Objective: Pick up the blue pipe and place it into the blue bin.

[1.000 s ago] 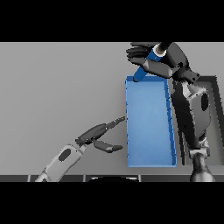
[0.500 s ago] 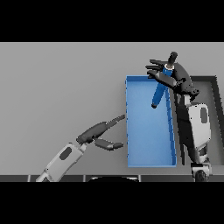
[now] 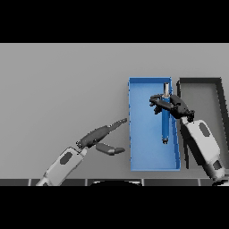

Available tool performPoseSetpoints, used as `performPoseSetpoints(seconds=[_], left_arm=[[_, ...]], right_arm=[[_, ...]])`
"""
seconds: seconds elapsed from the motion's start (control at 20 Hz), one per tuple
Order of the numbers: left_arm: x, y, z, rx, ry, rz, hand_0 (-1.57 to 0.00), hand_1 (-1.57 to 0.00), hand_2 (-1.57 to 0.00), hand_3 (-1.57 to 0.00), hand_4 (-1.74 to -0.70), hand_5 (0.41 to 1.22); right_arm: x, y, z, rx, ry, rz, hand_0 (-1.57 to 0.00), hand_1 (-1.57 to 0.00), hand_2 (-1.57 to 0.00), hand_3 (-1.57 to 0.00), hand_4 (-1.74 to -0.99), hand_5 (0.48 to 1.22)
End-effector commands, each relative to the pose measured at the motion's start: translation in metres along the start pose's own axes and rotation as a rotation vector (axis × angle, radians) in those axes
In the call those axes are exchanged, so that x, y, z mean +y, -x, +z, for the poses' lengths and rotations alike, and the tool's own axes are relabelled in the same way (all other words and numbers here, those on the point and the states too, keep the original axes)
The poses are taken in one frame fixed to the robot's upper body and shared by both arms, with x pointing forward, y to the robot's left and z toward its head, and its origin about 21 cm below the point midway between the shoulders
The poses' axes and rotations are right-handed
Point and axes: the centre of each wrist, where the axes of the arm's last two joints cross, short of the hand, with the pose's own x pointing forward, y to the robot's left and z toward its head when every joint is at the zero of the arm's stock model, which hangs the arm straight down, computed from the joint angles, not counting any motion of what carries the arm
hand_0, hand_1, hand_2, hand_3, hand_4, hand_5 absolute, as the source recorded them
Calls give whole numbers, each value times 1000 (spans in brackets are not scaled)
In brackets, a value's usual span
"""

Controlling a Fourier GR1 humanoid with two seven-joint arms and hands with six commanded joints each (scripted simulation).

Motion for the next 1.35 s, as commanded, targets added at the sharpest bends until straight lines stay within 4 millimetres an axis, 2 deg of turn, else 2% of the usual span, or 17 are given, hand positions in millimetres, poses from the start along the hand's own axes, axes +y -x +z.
performPoseSetpoints(seconds=[0.0,0.05,0.1,0.15,0.2,0.3,0.4,0.55,0.75,0.85,0.9,1.0,1.15,1.3], left_arm=[[0,-1,-1,4,-1,0,1,1,1,1,-886,453],[-1,0,-2,8,-2,1,1,1,1,1,-885,454],[-4,-1,-5,5,0,-4,1,1,1,1,-885,453],[-2,0,-4,3,-6,-5,1,1,1,1,-886,454],[-2,-4,-5,-1,-6,-6,1,1,1,1,-888,453],[0,-2,-3,9,-7,-4,1,1,1,1,-891,452],[1,-3,-4,-1,-4,-3,1,1,1,1,-895,453],[2,-3,-4,-4,-6,-2,1,1,1,1,-899,450],[-1,1,-3,2,-4,10,1,1,1,1,-912,458],[2,-3,-7,9,-5,9,1,1,1,1,-914,460],[-3,1,-8,2,1,12,1,1,1,1,-915,462],[-2,2,-5,12,2,16,1,1,1,1,-920,465],[6,5,-6,25,-9,16,1,1,1,1,-920,467],[3,5,-5,9,-1,24,1,1,1,1,-920,468]], right_arm=[[-1,5,-2,51,5,-19,-1306,-1167,-1114,-897,-1503,1150],[1,5,-5,92,7,-23,-1045,-933,-891,-718,-1455,1164],[2,7,-7,147,17,-34,-836,-746,-712,-574,-1392,1176],[3,9,-9,177,9,-47,-668,-597,-570,-459,-1338,1157],[4,8,-8,197,-11,13,-534,-477,-456,-367,-1285,1141],[9,10,-10,220,-13,111,-342,-305,-291,-234,-1208,1028],[7,10,-11,227,16,205,-218,-195,-186,-150,-1165,924],[12,17,-14,215,20,298,-111,-99,-95,-76,-1125,821],[7,21,-18,216,65,322,-45,-40,-38,-31,-1124,717],[11,19,-18,192,49,300,-28,-25,-24,-19,-1120,702],[9,23,-19,183,48,297,-23,-20,-19,-15,-1119,695],[5,16,-16,192,63,298,-14,-12,-12,-9,-1127,680],[4,20,-17,194,35,309,-9,-8,-7,-6,-1129,673],[2,24,-18,185,27,295,-9,-8,-7,-6,-1129,677]])
